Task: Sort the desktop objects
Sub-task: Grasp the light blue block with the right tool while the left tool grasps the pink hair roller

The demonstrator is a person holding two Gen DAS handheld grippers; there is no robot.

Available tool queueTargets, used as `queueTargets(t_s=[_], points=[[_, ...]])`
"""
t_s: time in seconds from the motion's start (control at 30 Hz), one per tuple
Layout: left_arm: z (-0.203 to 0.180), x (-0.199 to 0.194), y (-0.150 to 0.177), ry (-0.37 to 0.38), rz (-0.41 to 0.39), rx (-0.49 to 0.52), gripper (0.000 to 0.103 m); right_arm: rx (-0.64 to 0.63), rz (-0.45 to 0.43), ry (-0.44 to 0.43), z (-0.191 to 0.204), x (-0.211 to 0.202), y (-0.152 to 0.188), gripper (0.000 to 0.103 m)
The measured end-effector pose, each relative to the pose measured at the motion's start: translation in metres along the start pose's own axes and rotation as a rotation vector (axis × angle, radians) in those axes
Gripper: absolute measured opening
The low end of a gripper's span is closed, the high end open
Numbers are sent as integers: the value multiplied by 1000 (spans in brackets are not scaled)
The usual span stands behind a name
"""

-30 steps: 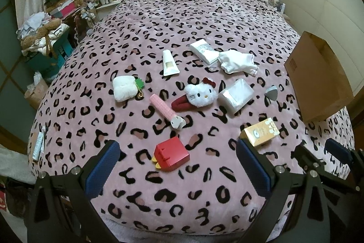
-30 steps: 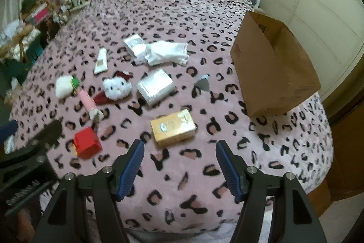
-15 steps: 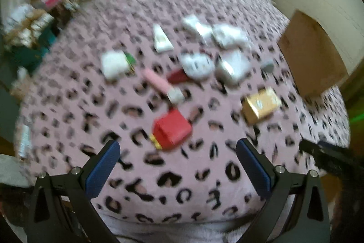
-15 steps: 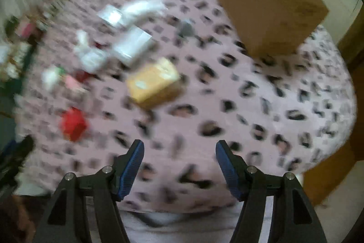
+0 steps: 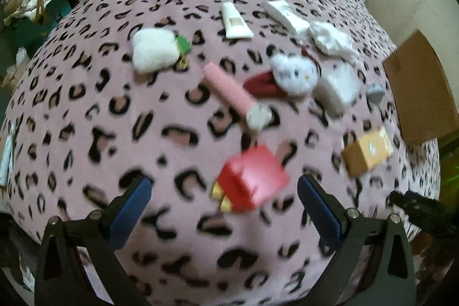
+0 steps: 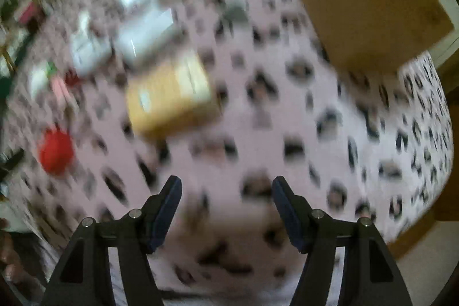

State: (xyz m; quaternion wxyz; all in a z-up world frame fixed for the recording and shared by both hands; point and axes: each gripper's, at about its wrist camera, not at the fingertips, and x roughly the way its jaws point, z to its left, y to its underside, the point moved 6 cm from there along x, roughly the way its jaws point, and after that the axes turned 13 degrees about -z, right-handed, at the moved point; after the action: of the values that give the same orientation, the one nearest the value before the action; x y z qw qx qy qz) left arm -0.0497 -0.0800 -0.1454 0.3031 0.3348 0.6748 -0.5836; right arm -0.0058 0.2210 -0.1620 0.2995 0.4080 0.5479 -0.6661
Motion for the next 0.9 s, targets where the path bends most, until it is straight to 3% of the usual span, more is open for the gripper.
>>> queueTargets(t_s=[0.07, 0.13, 0.23, 0.3, 0.53, 0.63, 0.9], points=[[-3, 10, -17, -2, -3, -10, 103, -11, 38, -39, -1, 11, -15, 83], [-5, 22, -31, -1, 3, -19, 103, 15, 102, -52, -6, 28, -20, 83], [-7, 48, -49, -8, 37, -26, 103, -6, -17, 31, -16, 27, -55, 83], [-8, 64, -53, -10, 67, -37, 103, 14, -72, 36, -22, 28, -81, 83], [-7, 119, -45, -4, 177, -118, 103, 105, -96, 13, -43, 78, -136, 83], [-6, 134, -41, 4, 199, -157, 103, 102, -106, 33, -47, 88, -146, 83], [-10, 151, -37, -34, 205, -134, 102, 112, -59, 34, -39, 121, -151, 83]])
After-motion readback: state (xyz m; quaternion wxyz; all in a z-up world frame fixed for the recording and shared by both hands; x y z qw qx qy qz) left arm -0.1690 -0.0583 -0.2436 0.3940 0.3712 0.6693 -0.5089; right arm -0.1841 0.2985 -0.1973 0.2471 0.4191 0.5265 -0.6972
